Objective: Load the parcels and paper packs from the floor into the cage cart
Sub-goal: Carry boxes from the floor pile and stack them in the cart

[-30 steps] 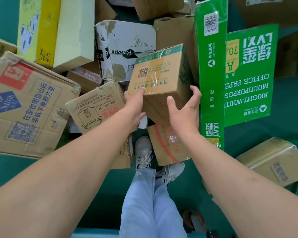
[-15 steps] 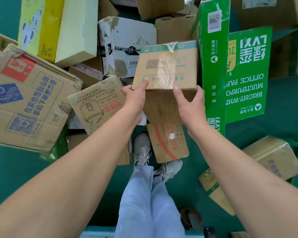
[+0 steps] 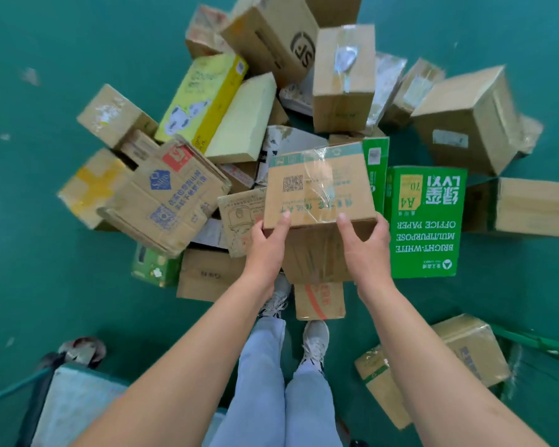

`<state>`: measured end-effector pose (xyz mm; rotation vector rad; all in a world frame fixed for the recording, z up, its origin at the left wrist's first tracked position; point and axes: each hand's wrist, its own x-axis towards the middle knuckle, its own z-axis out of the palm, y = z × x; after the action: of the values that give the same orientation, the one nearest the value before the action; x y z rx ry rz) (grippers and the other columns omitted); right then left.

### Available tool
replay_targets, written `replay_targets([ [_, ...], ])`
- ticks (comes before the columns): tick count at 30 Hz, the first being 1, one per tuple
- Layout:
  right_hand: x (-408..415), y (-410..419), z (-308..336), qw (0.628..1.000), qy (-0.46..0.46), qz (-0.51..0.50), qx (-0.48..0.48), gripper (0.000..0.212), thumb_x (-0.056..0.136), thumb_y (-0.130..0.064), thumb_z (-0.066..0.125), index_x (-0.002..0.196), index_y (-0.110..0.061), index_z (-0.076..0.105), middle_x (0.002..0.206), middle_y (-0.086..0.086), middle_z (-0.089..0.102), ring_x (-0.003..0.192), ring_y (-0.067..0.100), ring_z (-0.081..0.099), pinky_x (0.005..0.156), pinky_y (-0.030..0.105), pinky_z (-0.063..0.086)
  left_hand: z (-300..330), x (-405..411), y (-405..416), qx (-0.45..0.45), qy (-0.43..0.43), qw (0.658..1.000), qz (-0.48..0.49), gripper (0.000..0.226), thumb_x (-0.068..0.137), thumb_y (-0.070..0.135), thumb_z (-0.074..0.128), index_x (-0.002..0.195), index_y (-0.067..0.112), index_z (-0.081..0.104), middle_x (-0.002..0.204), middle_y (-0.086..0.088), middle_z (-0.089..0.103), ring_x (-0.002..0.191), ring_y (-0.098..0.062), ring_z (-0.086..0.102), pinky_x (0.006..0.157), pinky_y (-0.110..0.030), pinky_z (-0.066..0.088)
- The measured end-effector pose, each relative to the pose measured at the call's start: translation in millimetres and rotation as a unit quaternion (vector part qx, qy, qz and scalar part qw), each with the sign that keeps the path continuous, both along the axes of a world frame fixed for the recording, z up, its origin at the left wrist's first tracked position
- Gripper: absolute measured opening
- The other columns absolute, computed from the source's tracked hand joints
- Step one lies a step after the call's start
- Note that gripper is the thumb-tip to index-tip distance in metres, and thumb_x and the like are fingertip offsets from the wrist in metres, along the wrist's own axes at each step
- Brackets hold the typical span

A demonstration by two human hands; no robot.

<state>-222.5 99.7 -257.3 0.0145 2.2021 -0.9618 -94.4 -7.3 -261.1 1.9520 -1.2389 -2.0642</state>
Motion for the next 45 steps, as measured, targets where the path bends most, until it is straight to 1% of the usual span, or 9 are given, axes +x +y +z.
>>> replay_targets([
  [5,27,11,98,0.998,0.012,0.056,-0.03,0.095,0.078,-0.079,0.056,0.155,-0.03,0.031,0.148,-0.006,0.046,0.134,0.02,0.047,0.112,0.052,0.043,99,45,28,-0.031,0.018,0.998,0.056,0.075,0.093,0.064,0.061,0.153,0.03,0.03,0.145,0.006,0.05,0.128,-0.016,0.048,0.096,-0.036,0.037],
  [14,92,73,225,0.978,-0.02,0.188,-0.094,0.075,0.087,-0.072,0.061,0.149,-0.042,0.033,0.146,-0.012,0.047,0.129,0.018,0.05,0.107,0.048,0.047,229,135,110,-0.141,0.046,0.97,0.192,0.076,0.098,0.056,0.061,0.159,0.04,0.019,0.164,0.008,0.03,0.147,-0.015,0.031,0.114,-0.038,0.03],
  [18,126,81,256,0.958,-0.033,0.255,-0.127,0.071,0.091,-0.065,0.064,0.15,-0.049,0.026,0.142,-0.012,0.05,0.117,0.016,0.058,0.096,0.041,0.051,254,182,141,-0.157,0.048,0.95,0.264,0.068,0.097,0.057,0.06,0.155,0.038,0.03,0.153,0.01,0.044,0.141,-0.014,0.041,0.106,-0.035,0.034],
  [24,185,73,278,0.919,-0.026,0.368,-0.141,0.082,0.08,-0.078,0.063,0.149,-0.054,0.027,0.146,-0.014,0.05,0.129,0.016,0.055,0.108,0.05,0.048,271,246,182,-0.156,0.037,0.928,0.336,0.048,0.1,0.056,0.057,0.144,0.036,0.05,0.128,0.02,0.06,0.117,-0.003,0.057,0.078,-0.021,0.042],
  [31,271,59,280,0.874,-0.053,0.466,-0.123,0.089,0.082,-0.077,0.061,0.155,-0.038,0.028,0.153,-0.006,0.047,0.136,0.019,0.051,0.113,0.05,0.044,277,331,210,-0.154,0.005,0.907,0.393,0.077,0.095,0.063,0.06,0.157,0.053,0.016,0.157,0.014,0.04,0.14,-0.016,0.045,0.116,-0.053,0.04],
  [34,329,57,284,0.837,-0.059,0.531,-0.116,0.081,0.09,-0.067,0.062,0.156,-0.032,0.03,0.15,-0.005,0.049,0.131,0.019,0.052,0.111,0.049,0.045,278,380,227,-0.154,-0.019,0.884,0.442,0.082,0.098,0.059,0.058,0.16,0.049,0.005,0.154,0.017,0.034,0.142,-0.012,0.037,0.119,-0.047,0.033],
  [38,402,51,293,0.777,-0.054,0.616,-0.12,0.073,0.094,-0.061,0.062,0.155,-0.035,0.031,0.146,-0.007,0.05,0.126,0.017,0.053,0.104,0.042,0.047,277,444,253,-0.145,-0.025,0.826,0.544,0.079,0.098,0.056,0.061,0.158,0.046,0.011,0.154,0.008,0.042,0.134,-0.02,0.048,0.11,-0.045,0.042],
  [42,468,43,294,0.677,-0.059,0.727,-0.102,0.077,0.08,-0.082,0.057,0.147,-0.064,0.023,0.156,-0.008,0.039,0.139,0.024,0.045,0.109,0.058,0.044,271,494,280,-0.126,-0.012,0.759,0.639,0.072,0.096,0.056,0.063,0.152,0.033,0.025,0.142,0.006,0.05,0.122,-0.019,0.054,0.102,-0.043,0.045],
  [45,529,43,293,0.614,-0.079,0.781,-0.08,0.076,0.08,-0.08,0.059,0.145,-0.069,0.019,0.152,-0.008,0.041,0.134,0.025,0.047,0.109,0.058,0.044,263,532,304,-0.118,0.008,0.711,0.693,0.071,0.093,0.057,0.066,0.149,0.033,0.03,0.141,0.006,0.054,0.121,-0.016,0.057,0.103,-0.044,0.047],
])
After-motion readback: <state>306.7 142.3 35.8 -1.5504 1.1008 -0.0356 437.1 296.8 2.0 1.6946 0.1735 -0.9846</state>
